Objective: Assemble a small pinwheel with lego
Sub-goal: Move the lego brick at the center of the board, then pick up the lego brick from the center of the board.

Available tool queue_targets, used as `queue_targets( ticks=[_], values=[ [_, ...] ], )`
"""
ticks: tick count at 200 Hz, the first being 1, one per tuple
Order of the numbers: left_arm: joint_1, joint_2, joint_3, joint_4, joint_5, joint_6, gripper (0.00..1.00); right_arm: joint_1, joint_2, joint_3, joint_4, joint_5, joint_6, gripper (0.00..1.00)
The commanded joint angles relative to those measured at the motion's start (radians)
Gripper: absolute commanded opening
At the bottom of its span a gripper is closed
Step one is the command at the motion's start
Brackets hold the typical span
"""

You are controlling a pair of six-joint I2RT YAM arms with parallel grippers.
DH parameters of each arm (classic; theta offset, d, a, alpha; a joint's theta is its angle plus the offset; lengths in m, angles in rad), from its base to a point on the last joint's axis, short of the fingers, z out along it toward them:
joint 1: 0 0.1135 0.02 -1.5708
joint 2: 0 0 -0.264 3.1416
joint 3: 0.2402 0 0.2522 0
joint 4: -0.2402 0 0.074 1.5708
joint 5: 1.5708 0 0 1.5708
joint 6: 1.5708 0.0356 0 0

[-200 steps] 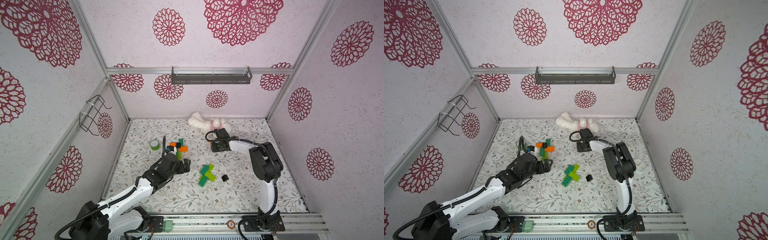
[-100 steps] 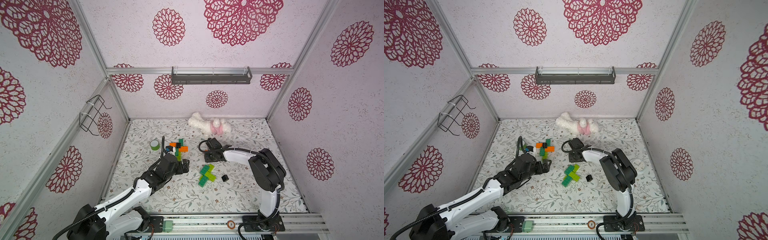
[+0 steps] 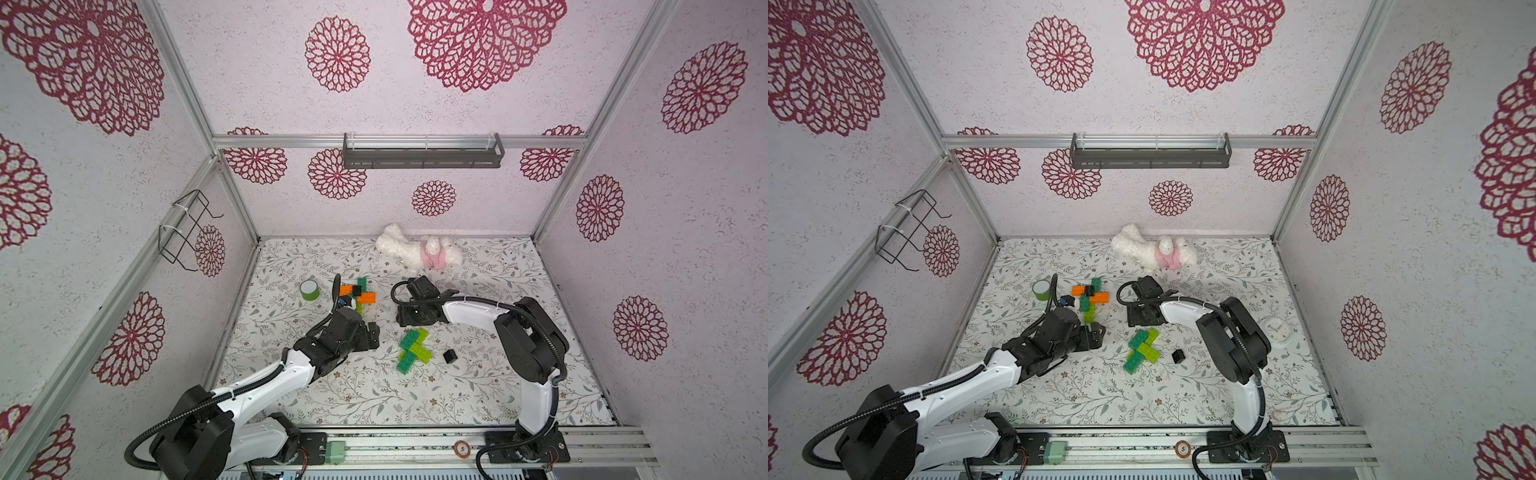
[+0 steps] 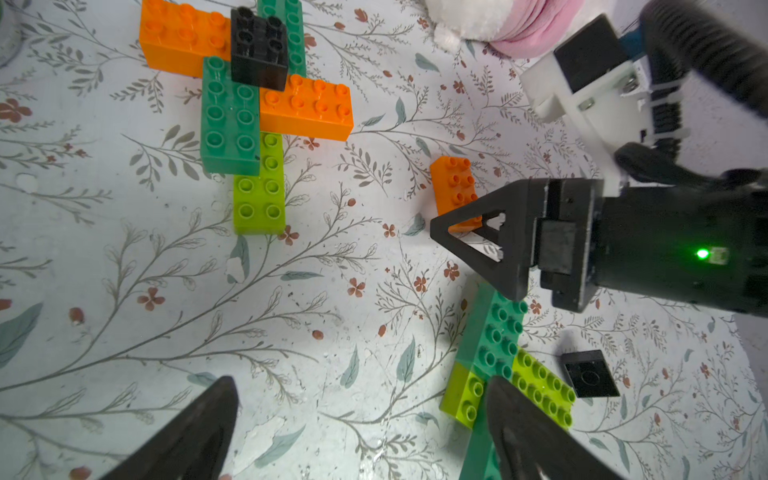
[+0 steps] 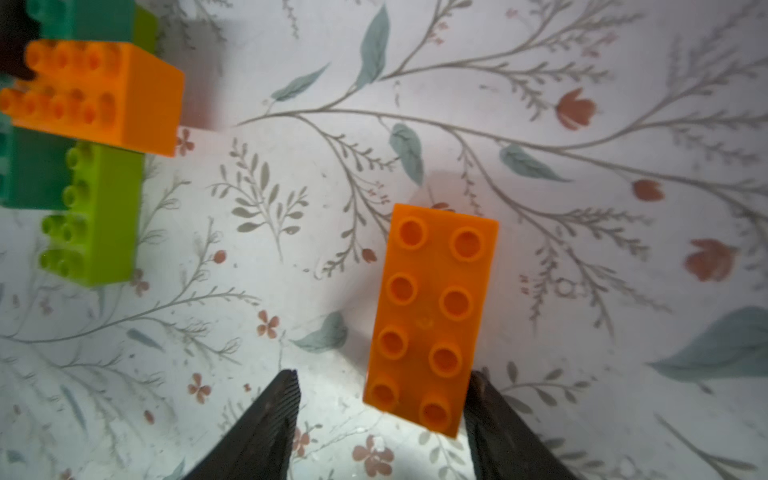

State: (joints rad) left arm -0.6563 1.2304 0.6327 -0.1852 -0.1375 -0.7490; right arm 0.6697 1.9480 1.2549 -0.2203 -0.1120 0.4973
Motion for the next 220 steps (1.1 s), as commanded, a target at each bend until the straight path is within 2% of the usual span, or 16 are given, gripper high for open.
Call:
queue_targets(
  ticks=[1,56,95,121,147,184,220],
  values=[
    [0.001,0.022,0.039,0.023,0.006,-0.004,0.94,-0.035,-0.047,0.028,0.011,-0.113,-0.024,0.68],
    [-0.002,0.071,0.074,0.043,0.010,0.008,0.93,-0.049,-0.031,0.034,0.067,-0.235,-0.041,0.68],
    [-0.008,0.124,0.104,0.067,0.028,0.039,0.92,-0.113,-0.101,-0.036,0.122,-0.247,-0.016,0.68],
    [-0.028,0.201,0.139,0.107,0.077,0.123,0.90,-0.156,-0.194,-0.084,0.072,-0.219,-0.026,0.68],
    [-0.050,0.315,0.211,0.098,0.055,0.231,0.88,-0.191,-0.303,-0.165,0.054,-0.222,-0.025,0.70],
    [-0.052,0.482,0.321,0.106,0.043,0.317,0.84,-0.210,-0.429,-0.280,0.030,-0.265,-0.029,0.85],
    [-0.050,0.606,0.407,0.128,0.038,0.388,0.81,-0.214,-0.541,-0.349,-0.020,-0.265,-0.045,0.92]
  ],
)
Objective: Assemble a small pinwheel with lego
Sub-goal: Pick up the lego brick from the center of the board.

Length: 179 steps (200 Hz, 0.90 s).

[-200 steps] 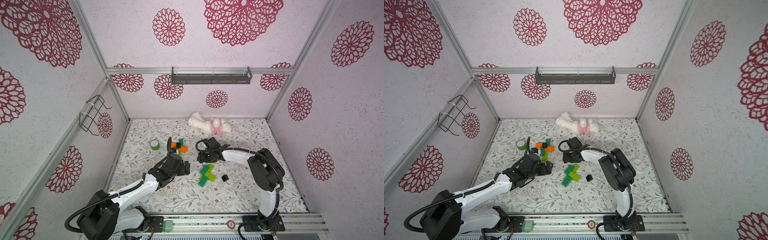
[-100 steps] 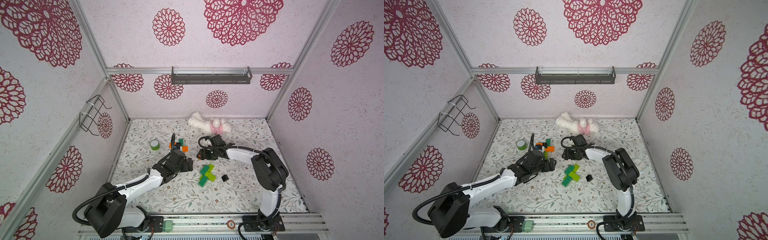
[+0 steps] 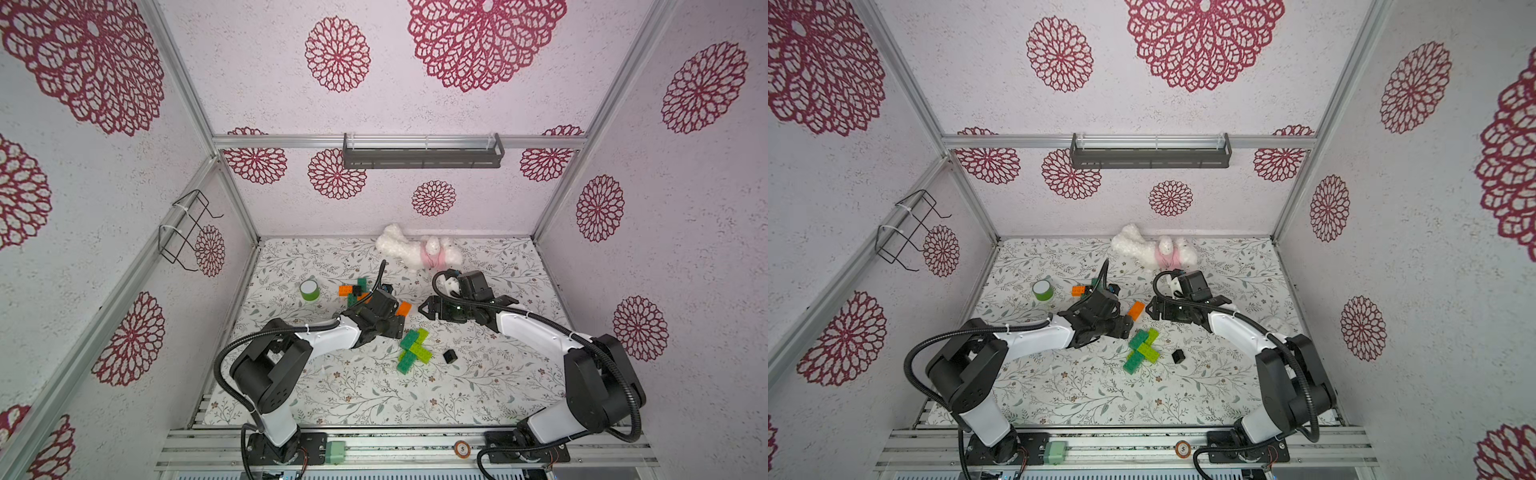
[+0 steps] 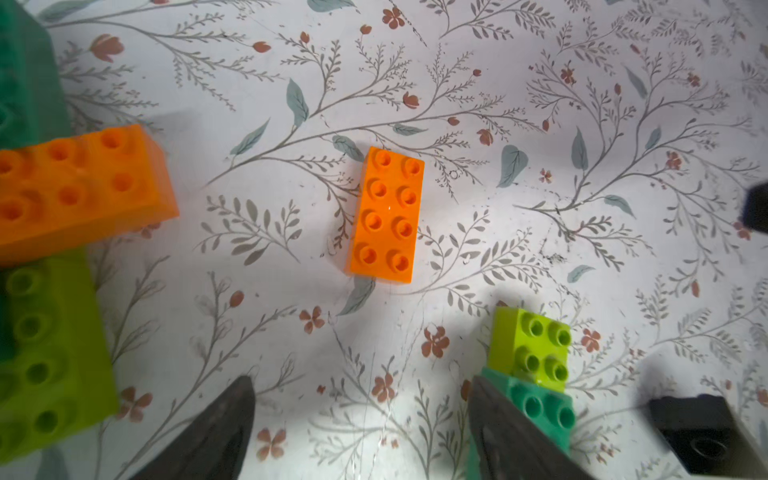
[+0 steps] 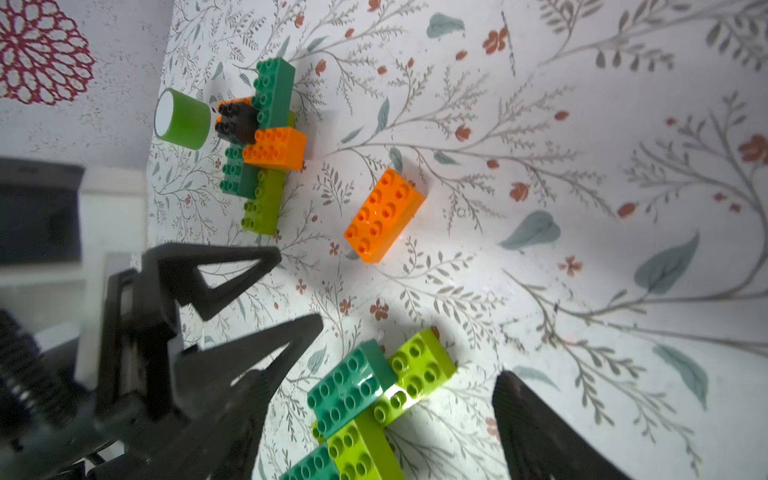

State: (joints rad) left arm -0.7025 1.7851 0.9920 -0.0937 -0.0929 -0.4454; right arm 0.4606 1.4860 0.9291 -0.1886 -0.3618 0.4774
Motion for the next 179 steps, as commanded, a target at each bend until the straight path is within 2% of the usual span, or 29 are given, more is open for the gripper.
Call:
queue_targets(
  ticks=[1,47,93,114,122,179],
  values=[
    [-0.004,0.053,0.049,0.039,-0.006,0.086,0.81,-0.005,-0.081,-0.025,-0.053,-0.015,-0.026,0.92],
    [0.000,0.130,0.073,0.115,-0.001,0.121,0.77,-0.008,-0.154,-0.058,-0.117,-0.003,-0.060,0.94],
    [0.003,0.158,0.011,0.246,0.027,0.148,0.66,-0.022,-0.176,-0.071,-0.138,-0.001,-0.075,0.96],
    [0.002,0.169,-0.012,0.285,0.026,0.135,0.58,-0.025,-0.180,-0.074,-0.149,-0.001,-0.079,0.97],
    [0.002,0.208,-0.017,0.295,0.024,0.130,0.56,-0.027,-0.182,-0.074,-0.152,-0.004,-0.079,0.98],
    [0.001,0.238,-0.058,0.367,-0.001,0.111,0.46,-0.029,-0.184,-0.070,-0.163,-0.006,-0.077,0.99]
  ],
)
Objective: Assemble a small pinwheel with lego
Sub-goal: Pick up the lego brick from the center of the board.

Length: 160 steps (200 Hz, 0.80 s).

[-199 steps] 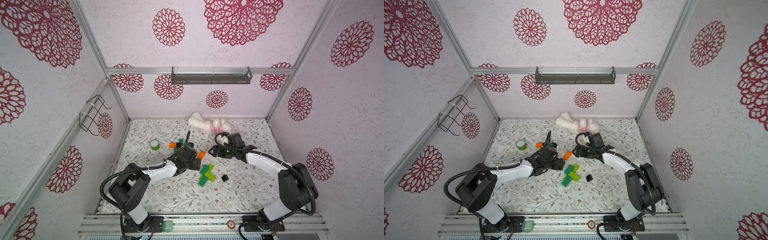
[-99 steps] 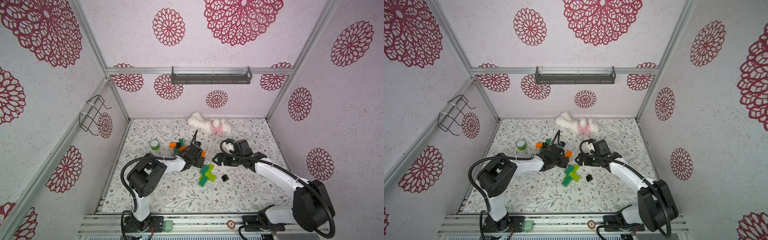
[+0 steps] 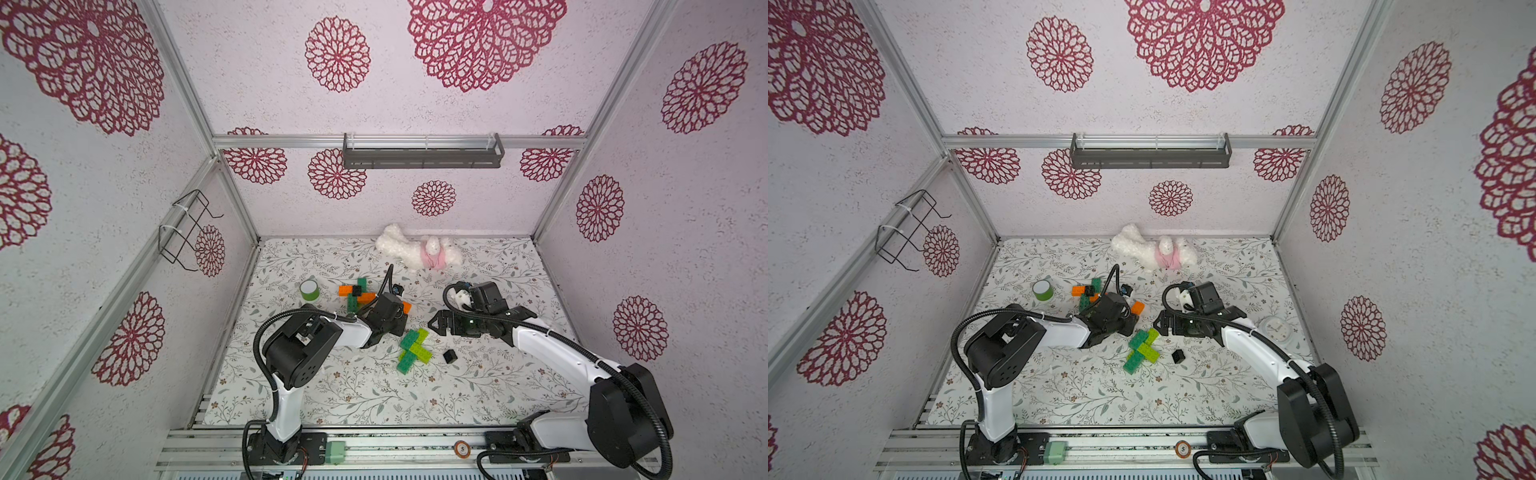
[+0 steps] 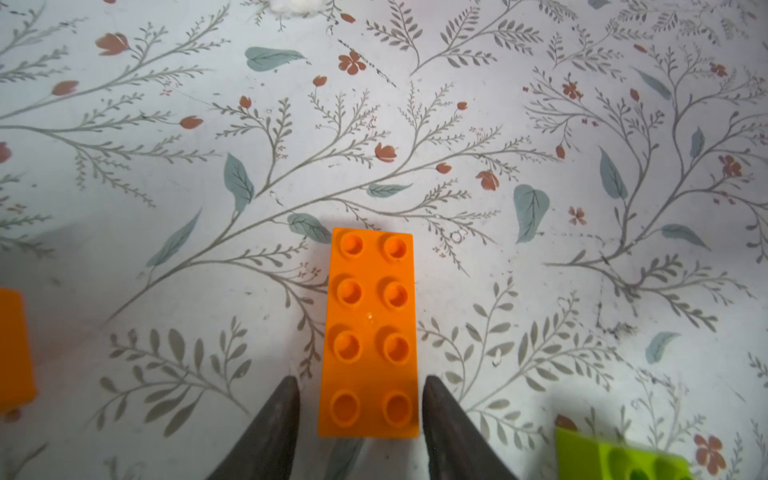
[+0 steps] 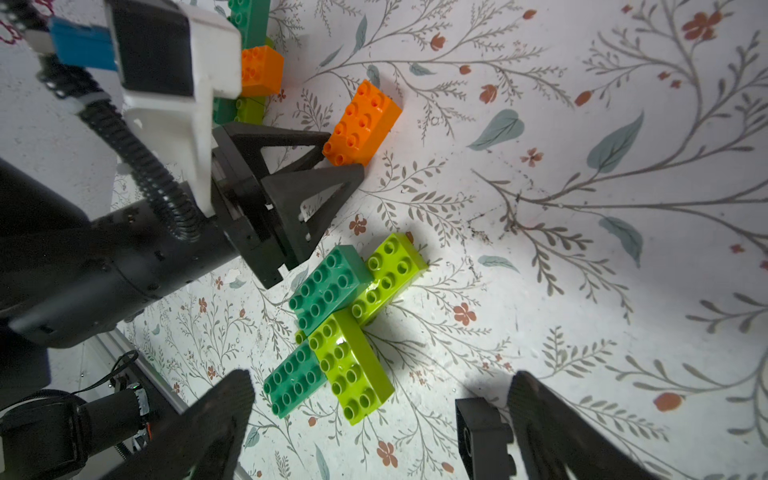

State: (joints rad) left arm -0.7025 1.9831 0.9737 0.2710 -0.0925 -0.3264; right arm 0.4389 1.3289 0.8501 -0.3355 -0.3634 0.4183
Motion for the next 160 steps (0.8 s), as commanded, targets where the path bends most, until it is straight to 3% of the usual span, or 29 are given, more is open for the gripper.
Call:
queue_targets(
  ticks=[1,30,55,73,136,160],
  values=[
    [0.001,0.040,-0.040,0.004,-0.001,-0.008,0.46,-0.007,-0.027,0.009,-0.016,-0.005,-0.018,0.99],
    [0.000,0.033,-0.068,0.033,-0.002,0.000,0.39,-0.007,-0.022,0.012,-0.017,0.004,-0.012,0.99],
    [0.000,0.012,-0.074,0.045,0.033,-0.003,0.21,-0.005,-0.009,0.003,-0.020,0.021,-0.002,0.99],
    [-0.002,-0.009,-0.063,0.008,0.070,-0.028,0.17,0.000,0.007,-0.012,-0.002,0.002,0.015,0.99],
    [-0.017,-0.490,-0.306,0.027,0.086,-0.127,0.16,0.073,0.116,-0.036,0.105,-0.007,0.080,0.99],
    [-0.030,-0.706,-0.402,-0.085,0.044,-0.143,0.15,0.099,0.182,-0.034,0.163,-0.025,0.104,0.99]
  ],
)
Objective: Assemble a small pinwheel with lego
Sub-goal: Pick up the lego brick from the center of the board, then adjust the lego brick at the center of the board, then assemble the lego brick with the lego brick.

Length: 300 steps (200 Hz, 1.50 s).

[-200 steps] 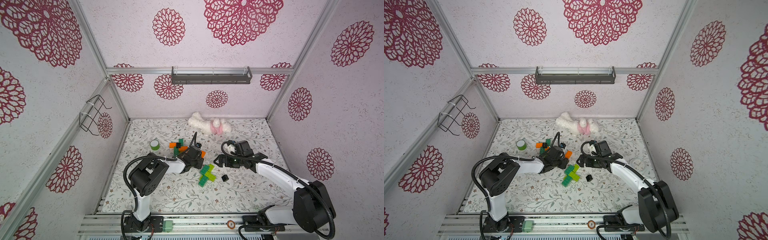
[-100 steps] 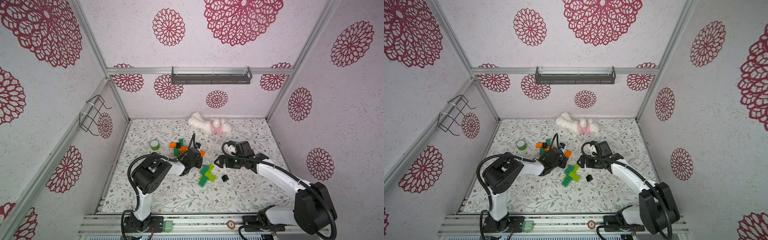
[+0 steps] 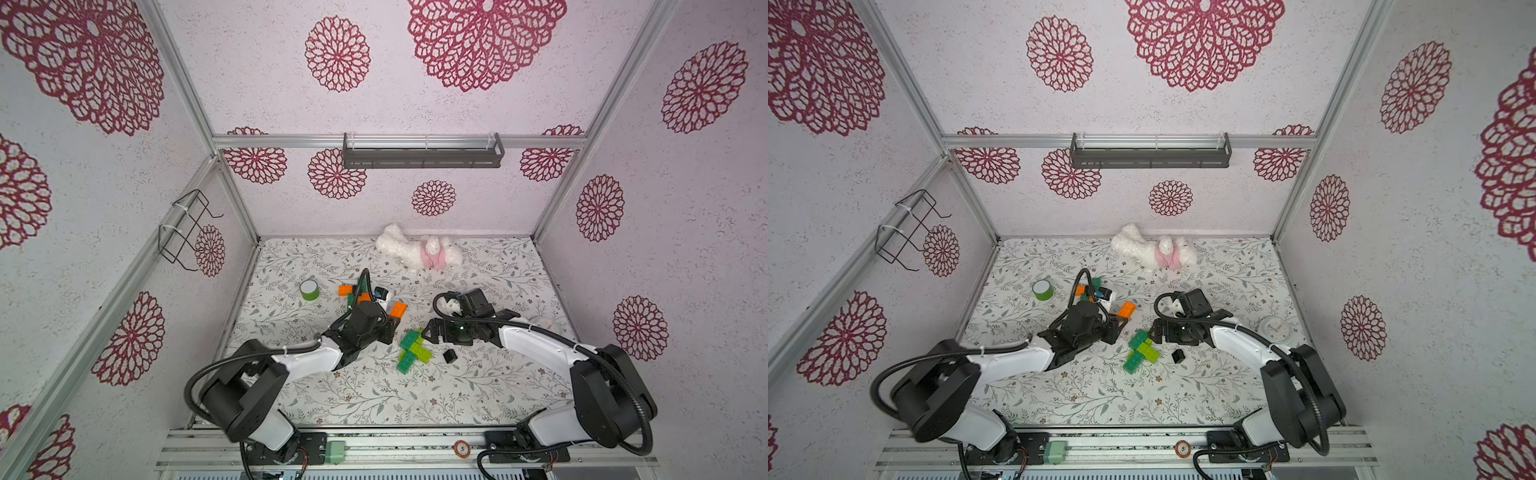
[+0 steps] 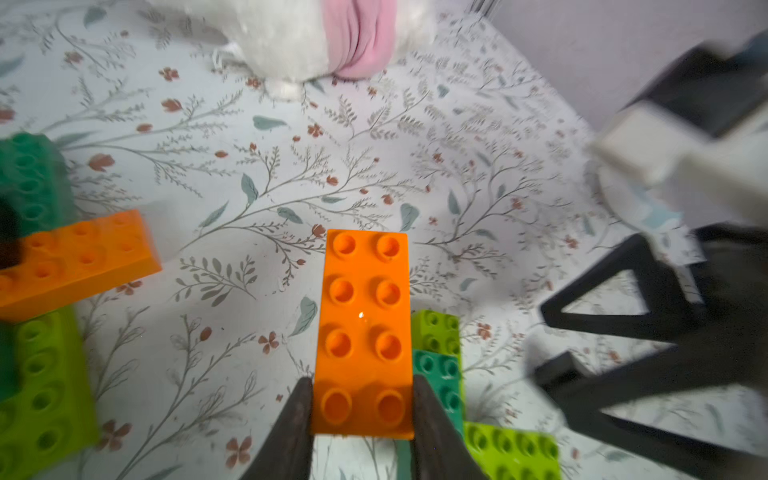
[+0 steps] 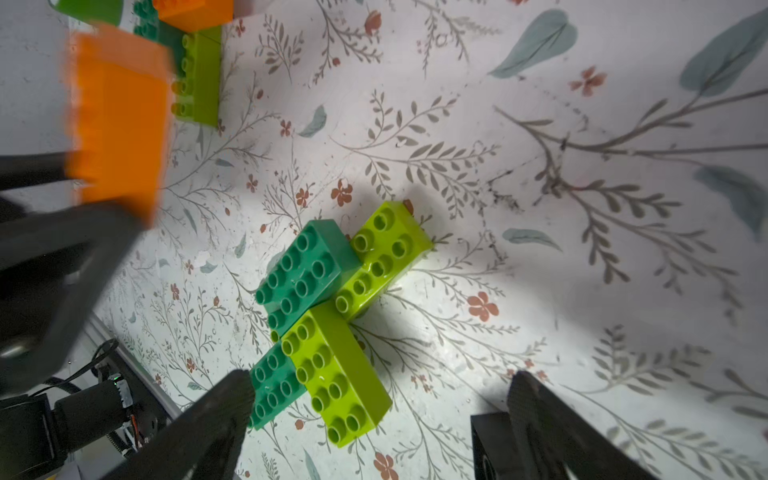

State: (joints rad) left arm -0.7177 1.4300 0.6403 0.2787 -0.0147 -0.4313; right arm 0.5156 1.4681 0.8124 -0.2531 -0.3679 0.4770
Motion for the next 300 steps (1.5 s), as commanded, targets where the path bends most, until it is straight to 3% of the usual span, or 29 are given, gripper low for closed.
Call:
queue_targets(
  ticks=[1,43,99,160,231,261,300],
  values=[
    [-0.016,-0.161,-0.072,-0.099,-0.036,-0.039,0.15,0.022,0.045,0.004,0.082,-0.022,0.046,0.99],
    [-0.035,-0.434,-0.191,-0.331,-0.095,-0.095,0.15,0.052,0.133,0.029,0.152,-0.050,0.086,0.98],
    [-0.101,-0.545,-0.279,-0.434,-0.178,-0.187,0.15,0.083,0.253,0.125,0.183,-0.107,0.087,0.99],
    [-0.249,-0.470,-0.284,-0.460,-0.185,-0.228,0.15,0.112,0.372,0.246,0.201,-0.151,0.079,0.99],
    [-0.334,-0.253,-0.234,-0.298,-0.093,-0.098,0.16,0.084,0.362,0.292,0.215,-0.216,0.028,0.99],
    [-0.339,-0.174,-0.191,-0.245,-0.045,-0.012,0.16,0.062,0.273,0.246,0.180,-0.136,0.021,0.99],
    [-0.341,-0.178,-0.187,-0.197,-0.031,0.088,0.16,0.044,0.156,0.156,0.128,-0.125,0.006,0.99]
  ],
)
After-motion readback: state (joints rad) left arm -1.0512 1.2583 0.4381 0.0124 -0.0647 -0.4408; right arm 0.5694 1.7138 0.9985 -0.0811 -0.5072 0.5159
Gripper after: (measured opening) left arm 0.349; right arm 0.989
